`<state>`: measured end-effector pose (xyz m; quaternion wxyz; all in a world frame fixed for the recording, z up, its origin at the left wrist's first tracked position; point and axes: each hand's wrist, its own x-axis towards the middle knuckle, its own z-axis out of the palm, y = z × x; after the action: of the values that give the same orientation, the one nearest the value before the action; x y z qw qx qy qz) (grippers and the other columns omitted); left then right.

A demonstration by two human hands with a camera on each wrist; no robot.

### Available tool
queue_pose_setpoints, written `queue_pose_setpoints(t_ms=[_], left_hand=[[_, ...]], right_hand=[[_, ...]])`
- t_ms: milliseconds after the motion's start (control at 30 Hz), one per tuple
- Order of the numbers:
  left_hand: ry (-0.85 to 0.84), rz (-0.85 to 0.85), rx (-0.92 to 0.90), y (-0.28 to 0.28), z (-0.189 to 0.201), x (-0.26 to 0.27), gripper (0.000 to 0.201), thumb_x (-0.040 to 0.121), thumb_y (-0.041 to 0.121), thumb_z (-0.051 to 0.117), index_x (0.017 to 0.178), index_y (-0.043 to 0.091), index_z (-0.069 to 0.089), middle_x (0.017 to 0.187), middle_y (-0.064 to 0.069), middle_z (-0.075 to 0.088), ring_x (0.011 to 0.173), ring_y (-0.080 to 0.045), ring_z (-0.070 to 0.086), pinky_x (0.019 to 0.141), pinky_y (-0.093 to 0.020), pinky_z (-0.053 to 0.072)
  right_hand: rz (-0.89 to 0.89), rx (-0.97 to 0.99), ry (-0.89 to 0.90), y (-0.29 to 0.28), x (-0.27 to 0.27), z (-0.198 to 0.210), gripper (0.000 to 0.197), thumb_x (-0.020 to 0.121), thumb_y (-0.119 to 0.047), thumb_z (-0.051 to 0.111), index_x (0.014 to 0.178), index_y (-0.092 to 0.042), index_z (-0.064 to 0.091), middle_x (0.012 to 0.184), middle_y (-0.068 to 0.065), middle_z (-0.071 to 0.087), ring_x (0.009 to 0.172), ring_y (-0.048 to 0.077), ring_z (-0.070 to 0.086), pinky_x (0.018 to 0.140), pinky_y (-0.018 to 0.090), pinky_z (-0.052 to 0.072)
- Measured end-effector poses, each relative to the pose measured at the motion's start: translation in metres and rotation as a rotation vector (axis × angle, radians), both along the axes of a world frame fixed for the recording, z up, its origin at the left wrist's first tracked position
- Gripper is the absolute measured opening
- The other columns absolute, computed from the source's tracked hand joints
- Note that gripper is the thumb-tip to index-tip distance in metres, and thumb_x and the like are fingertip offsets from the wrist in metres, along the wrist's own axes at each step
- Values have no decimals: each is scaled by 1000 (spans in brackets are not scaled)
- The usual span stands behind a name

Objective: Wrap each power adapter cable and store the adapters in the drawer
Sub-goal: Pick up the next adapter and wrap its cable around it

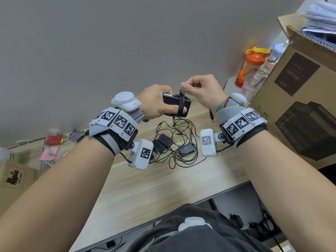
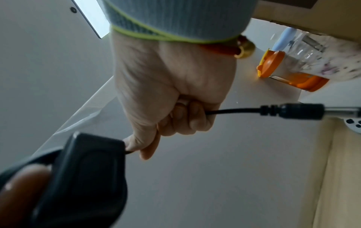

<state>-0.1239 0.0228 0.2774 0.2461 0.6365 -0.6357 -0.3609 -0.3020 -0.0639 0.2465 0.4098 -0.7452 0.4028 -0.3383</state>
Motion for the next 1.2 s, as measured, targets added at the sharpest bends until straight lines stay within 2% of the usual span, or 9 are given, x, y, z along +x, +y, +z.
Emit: queue_pose_setpoints(t_ms=[133, 233, 367, 500, 633, 733, 800, 967, 1200], left_hand=[[141, 15, -62, -2, 3, -2, 56, 52, 59, 82, 71, 19, 49, 59, -7, 54, 47, -19, 43, 46, -28, 35], [242, 63, -114, -4, 4, -1, 54, 56, 53, 84, 72, 17, 48, 61, -11, 55, 46, -19, 43, 44, -22, 32], [346, 200, -171, -10, 1, 3, 48, 64, 41, 87, 69, 18, 45, 51, 5, 52, 46, -19, 42, 47, -27, 32], [354, 326, -216, -12, 0, 9, 44, 71, 36, 86, 67, 18, 46, 54, 1, 52, 46, -19, 44, 46, -26, 34], [260, 461, -217, -14, -6, 22, 50, 65, 51, 86, 70, 19, 47, 58, -4, 55, 42, -19, 47, 43, -29, 39], [86, 520, -186, -14, -16, 35, 61, 49, 74, 77, 71, 23, 50, 72, -8, 68, 59, -29, 63, 61, -46, 55], [-22, 501, -154, -11, -20, 38, 61, 51, 76, 74, 73, 24, 52, 78, -7, 71, 69, -32, 69, 67, -46, 57], [-127, 427, -100, -3, -21, 32, 44, 68, 57, 79, 80, 24, 53, 69, -2, 68, 56, -22, 64, 51, -29, 46], [-64, 301, -95, 1, -17, 15, 42, 70, 38, 81, 99, 22, 56, 80, -1, 70, 40, -12, 57, 43, -30, 49]], right_hand=[[-23, 47, -8, 7, 5, -12, 42, 83, -54, 60, 72, -14, 69, 69, 3, 49, 68, 16, 36, 64, 30, 28], [-35, 55, 82, 14, 6, -18, 50, 86, -46, 59, 83, 4, 66, 63, -2, 42, 60, 8, 32, 55, 26, 23], [29, 115, 117, 26, 8, -23, 35, 97, -38, 56, 69, -22, 70, 58, -3, 37, 54, 15, 30, 53, 27, 24], [83, 125, 164, 36, 13, -26, 34, 100, -38, 52, 78, -21, 73, 52, -12, 36, 44, 4, 29, 48, 20, 28], [140, 130, 166, 45, 18, -27, 28, 99, -33, 56, 84, -19, 76, 47, -12, 34, 46, 10, 27, 46, 23, 26], [124, 92, 203, 49, 21, -19, 23, 97, -33, 58, 87, -23, 77, 51, -8, 39, 47, 10, 33, 48, 20, 31], [102, 46, 202, 50, 21, -11, 20, 95, -32, 61, 88, -23, 77, 50, -10, 49, 45, 5, 38, 49, 15, 34], [54, 51, 62, 49, 24, 2, 15, 90, -21, 67, 80, -13, 75, 63, -1, 69, 49, 7, 53, 51, 18, 43], [135, 216, -291, 43, 22, 8, 13, 90, 4, 63, 89, -8, 67, 72, 11, 69, 60, 19, 63, 64, 24, 55]])
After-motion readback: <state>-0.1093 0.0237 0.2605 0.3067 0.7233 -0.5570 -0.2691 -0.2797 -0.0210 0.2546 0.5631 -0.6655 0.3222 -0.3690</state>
